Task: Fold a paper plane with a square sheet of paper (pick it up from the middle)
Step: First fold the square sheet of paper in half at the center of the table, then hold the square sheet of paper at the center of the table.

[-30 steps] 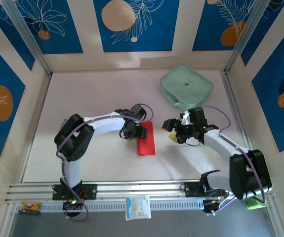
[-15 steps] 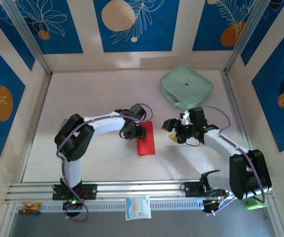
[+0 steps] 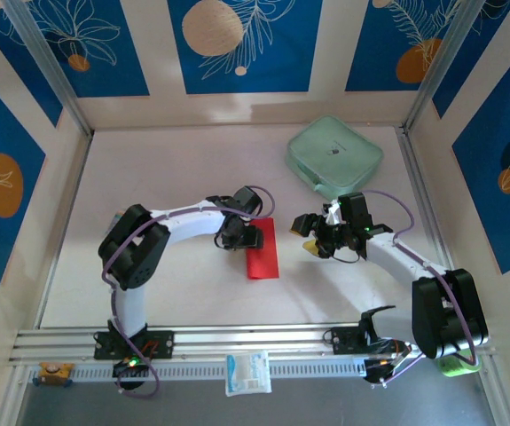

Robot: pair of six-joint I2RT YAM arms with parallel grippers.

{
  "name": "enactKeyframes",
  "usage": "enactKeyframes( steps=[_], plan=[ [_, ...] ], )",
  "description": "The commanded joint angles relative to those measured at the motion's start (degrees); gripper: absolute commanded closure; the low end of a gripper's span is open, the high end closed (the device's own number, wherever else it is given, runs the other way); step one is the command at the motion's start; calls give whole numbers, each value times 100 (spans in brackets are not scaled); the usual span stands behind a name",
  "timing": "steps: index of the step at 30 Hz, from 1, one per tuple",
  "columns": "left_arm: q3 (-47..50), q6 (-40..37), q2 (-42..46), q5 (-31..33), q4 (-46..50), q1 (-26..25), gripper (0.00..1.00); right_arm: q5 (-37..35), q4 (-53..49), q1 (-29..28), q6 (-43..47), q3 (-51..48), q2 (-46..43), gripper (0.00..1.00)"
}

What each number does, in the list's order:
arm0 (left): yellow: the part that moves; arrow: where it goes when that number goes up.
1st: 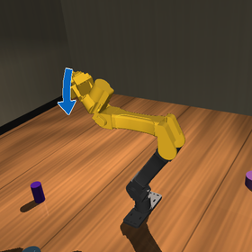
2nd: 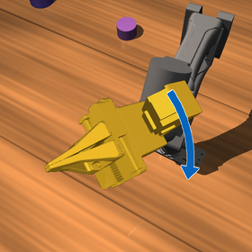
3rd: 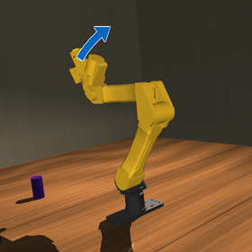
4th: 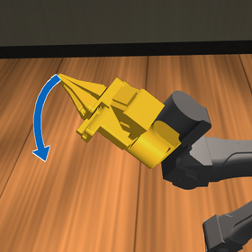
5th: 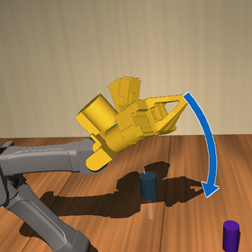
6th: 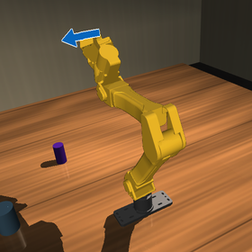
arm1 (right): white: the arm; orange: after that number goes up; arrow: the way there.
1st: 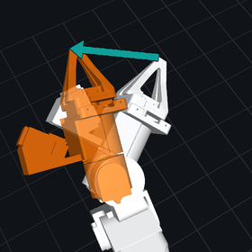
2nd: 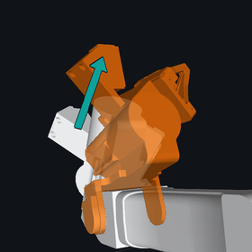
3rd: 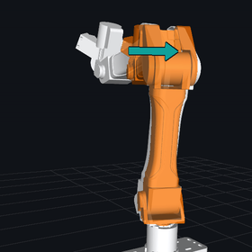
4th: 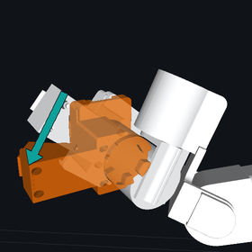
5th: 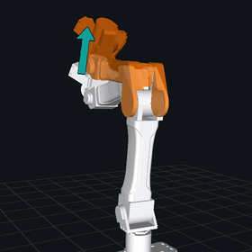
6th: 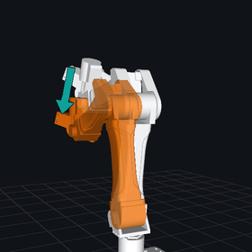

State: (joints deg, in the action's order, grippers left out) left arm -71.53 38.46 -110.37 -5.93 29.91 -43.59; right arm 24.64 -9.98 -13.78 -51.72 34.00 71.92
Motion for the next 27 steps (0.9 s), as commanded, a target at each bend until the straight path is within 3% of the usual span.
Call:
enactKeyframes(
  steps=[1,27],
  plan=[
    [97,-191,-571,-128,-419,12,39,55,4,-32,-56,-65,80,22],
    [-90,-292,-739,-293,-485,1,36,18,21,-88,-73,-43,155,23]
  ],
)
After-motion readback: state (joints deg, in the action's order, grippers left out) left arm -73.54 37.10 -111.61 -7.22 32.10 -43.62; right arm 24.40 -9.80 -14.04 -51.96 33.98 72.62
